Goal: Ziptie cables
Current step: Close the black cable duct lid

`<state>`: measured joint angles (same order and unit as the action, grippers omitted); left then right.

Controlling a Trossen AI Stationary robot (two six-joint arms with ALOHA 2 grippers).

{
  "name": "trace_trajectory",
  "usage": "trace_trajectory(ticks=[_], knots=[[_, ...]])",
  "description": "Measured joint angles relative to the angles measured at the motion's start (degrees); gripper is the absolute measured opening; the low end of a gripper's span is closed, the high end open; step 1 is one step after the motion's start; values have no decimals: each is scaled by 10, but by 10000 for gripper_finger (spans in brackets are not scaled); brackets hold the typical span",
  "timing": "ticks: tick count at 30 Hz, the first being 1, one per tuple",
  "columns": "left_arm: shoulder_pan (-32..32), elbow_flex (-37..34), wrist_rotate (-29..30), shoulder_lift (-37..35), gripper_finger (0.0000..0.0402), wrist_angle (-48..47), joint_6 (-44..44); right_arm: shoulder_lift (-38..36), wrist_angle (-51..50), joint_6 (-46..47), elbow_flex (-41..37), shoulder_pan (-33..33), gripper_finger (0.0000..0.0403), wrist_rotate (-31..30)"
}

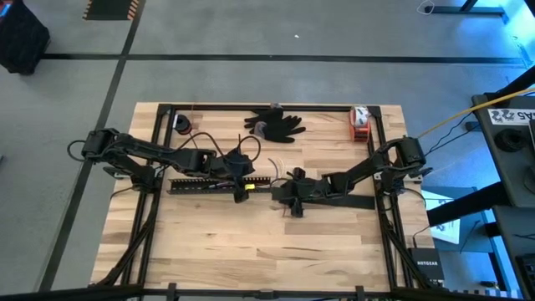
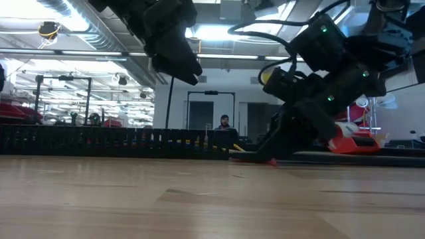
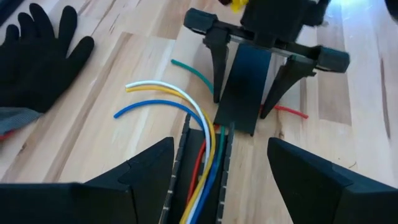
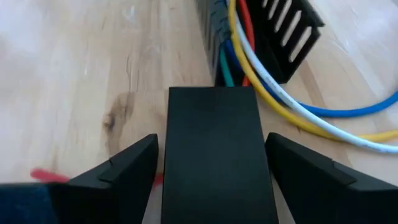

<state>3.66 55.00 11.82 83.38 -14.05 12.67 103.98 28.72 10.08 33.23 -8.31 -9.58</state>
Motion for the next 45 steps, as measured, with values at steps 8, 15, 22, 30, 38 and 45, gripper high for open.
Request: trace_trajectory(ticks=[8, 15, 22, 30, 38, 45], knots=[[0, 0, 0, 0, 253, 0, -8, 0, -2, -24, -1, 1, 294, 1], [0, 0, 0, 0, 253, 0, -7, 0, -7, -27, -1, 1, 294, 12], [-4, 0, 0, 0, 253, 1, -12, 0, -8, -18, -1, 1, 289, 14], [-7, 0, 0, 0, 253, 2, -19, 0, -13, -27, -3, 1, 218, 16], [-8, 0, 0, 0, 253, 0, -4, 1, -13, -43, -3, 1, 241, 27], [-11, 0, 0, 0, 253, 1, 8, 2, -10, -49, -3, 1, 295, 24]])
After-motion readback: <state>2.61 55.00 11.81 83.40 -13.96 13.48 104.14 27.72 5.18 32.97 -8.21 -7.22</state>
